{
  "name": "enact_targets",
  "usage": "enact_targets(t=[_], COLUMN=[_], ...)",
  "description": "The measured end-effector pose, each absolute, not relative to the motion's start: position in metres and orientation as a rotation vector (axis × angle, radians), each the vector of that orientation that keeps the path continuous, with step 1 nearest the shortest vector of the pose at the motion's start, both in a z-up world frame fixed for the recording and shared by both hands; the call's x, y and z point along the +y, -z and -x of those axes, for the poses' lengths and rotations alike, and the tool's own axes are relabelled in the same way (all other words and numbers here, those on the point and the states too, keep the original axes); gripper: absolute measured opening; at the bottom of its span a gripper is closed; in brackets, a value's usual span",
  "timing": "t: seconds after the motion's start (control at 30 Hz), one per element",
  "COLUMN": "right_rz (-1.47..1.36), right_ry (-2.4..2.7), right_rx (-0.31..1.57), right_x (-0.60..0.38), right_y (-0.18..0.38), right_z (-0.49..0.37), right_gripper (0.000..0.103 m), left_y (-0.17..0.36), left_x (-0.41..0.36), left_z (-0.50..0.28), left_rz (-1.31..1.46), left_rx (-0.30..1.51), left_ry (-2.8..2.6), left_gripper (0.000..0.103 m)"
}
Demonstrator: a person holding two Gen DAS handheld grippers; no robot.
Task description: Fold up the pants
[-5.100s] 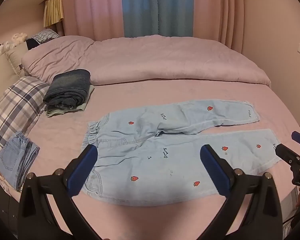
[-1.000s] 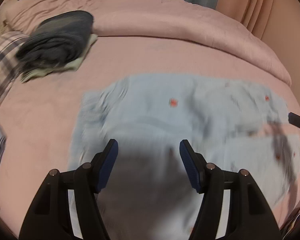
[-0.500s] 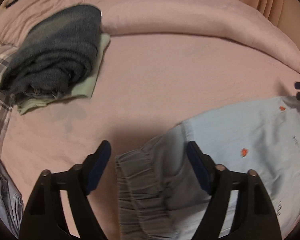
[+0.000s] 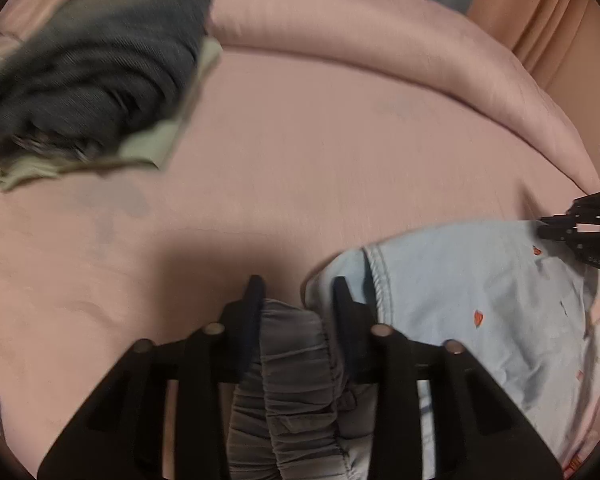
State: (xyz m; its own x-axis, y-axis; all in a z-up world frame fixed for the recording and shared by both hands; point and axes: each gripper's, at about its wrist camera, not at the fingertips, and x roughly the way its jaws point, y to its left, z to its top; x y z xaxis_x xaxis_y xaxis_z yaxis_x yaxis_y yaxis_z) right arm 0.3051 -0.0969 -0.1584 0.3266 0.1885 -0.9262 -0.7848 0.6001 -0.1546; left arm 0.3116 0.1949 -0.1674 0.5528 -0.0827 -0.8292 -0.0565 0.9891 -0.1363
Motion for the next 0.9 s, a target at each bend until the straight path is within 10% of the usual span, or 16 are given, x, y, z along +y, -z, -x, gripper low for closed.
enact_targets(t=[0.13, 0.33, 0.47, 0.9], right_rz=[0.677, 0.555, 0.14, -0.315], right_ry=[-0.596, -0.5, -0.54, 0.107], right_rx=[0.947, 0.937, 0.875, 1.034], right_x=[-0.082, -0.086, -0.166, -0.458], right_y=[0.15, 0.169, 0.128, 0.181], right_z=[-0.313, -0.309, -0.277, -0.235], right_gripper=[0.008, 0.028, 0.048, 0.049], left_y=[0.165, 0.17, 0.145, 0.165], left_x=[0.188, 0.17, 0.178, 0.066], left_z=[-0.318, -0.304, -0.273, -0.287], left_rz=[0.078, -0.111, -0.139, 0.059], left_rx=[0.93, 0.919, 0.84, 0.945], left_ry=[-0.058, -0.217, -0.262, 0.21], left_gripper=[0.032, 0.061, 0.06, 0.06])
